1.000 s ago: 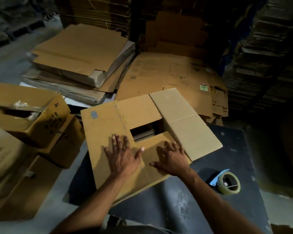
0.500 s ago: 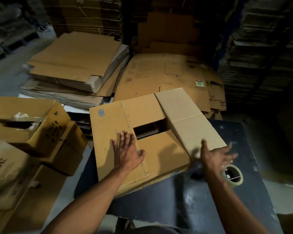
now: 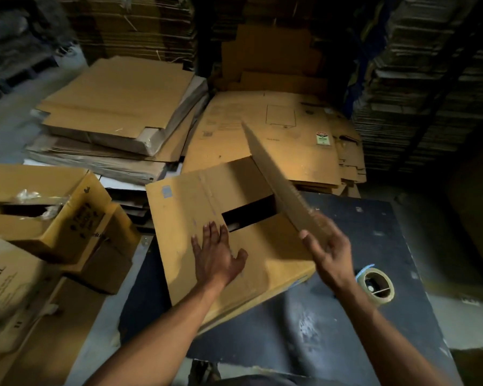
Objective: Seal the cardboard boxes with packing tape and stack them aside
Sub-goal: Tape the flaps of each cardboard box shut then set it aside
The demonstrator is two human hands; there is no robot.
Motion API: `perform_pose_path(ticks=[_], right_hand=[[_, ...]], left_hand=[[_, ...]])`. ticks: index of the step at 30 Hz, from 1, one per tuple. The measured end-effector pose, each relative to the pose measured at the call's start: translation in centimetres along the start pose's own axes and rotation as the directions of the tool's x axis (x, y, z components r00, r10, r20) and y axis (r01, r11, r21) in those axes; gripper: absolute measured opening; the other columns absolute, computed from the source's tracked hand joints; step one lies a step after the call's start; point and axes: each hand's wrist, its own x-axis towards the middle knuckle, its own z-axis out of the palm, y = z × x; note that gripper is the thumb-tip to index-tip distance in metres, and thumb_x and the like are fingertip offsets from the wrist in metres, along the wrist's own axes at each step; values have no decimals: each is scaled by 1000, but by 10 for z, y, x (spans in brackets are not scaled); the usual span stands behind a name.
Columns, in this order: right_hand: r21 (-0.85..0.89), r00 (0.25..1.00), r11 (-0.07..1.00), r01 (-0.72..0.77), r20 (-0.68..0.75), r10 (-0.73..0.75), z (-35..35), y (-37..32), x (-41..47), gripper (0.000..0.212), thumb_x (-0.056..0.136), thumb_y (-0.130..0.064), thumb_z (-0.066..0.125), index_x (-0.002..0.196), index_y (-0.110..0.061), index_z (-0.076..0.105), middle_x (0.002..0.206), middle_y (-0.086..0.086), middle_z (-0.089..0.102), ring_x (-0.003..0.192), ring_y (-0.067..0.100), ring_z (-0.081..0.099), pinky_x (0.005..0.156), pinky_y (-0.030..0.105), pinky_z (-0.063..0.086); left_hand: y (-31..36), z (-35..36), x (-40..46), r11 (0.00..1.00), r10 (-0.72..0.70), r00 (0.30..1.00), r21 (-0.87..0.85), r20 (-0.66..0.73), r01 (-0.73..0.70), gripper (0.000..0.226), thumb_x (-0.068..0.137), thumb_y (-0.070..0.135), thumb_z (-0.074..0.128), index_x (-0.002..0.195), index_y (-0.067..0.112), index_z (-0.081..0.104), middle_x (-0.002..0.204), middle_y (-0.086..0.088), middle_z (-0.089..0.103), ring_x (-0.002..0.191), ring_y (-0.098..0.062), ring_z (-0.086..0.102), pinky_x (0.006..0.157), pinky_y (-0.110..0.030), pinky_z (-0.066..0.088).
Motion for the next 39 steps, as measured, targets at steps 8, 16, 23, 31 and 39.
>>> perform_pose_path(ticks=[8,16,23,31,39], right_hand=[[-769,836,571,289,494,241,38,46,-43,101,81,-98,23,164,-41,6,171,-9,-12,159,27,-10,125,62,0],[-876,807,472,101,350,476,80,45,-69,107,78,-100,20,159,-44,-19,161,-3,-41,143,40,-43,110,77,-18],[-825,715,486,287,522,465,24,64,-10,95,82,-92,36,159,-52,-3,163,-6,-34,150,31,-33,113,81,-6],[-802,627,326,501,595,503,-37,63,81,69,95,-53,66,155,-46,34,172,-10,8,158,21,4,124,62,7],[-874,840,432,223,397,369,-2,73,0,64,100,-27,44,162,-34,27,172,-4,14,157,24,18,122,56,27]], left_hand=[[1,-8,-22,641,-302,942,-763,-146,87,66,96,55,35,159,37,34,164,3,39,146,-23,42,117,-44,40],[-34,-25,55,985,171,985,21,30,-171,87,94,80,37,164,37,6,171,-15,-15,158,-30,-18,124,-61,5],[-58,-16,43,896,339,913,218,226,-387,94,84,87,-10,157,31,-31,159,-9,-44,152,-28,-34,118,-68,-18],[26,11,-73,911,382,896,69,229,-406,95,93,85,14,163,28,-16,165,-15,-33,153,-35,-28,104,-82,-21],[46,14,-19,783,607,786,84,115,-617,107,88,92,24,165,18,14,172,-14,-8,159,-33,-8,120,-68,-10]])
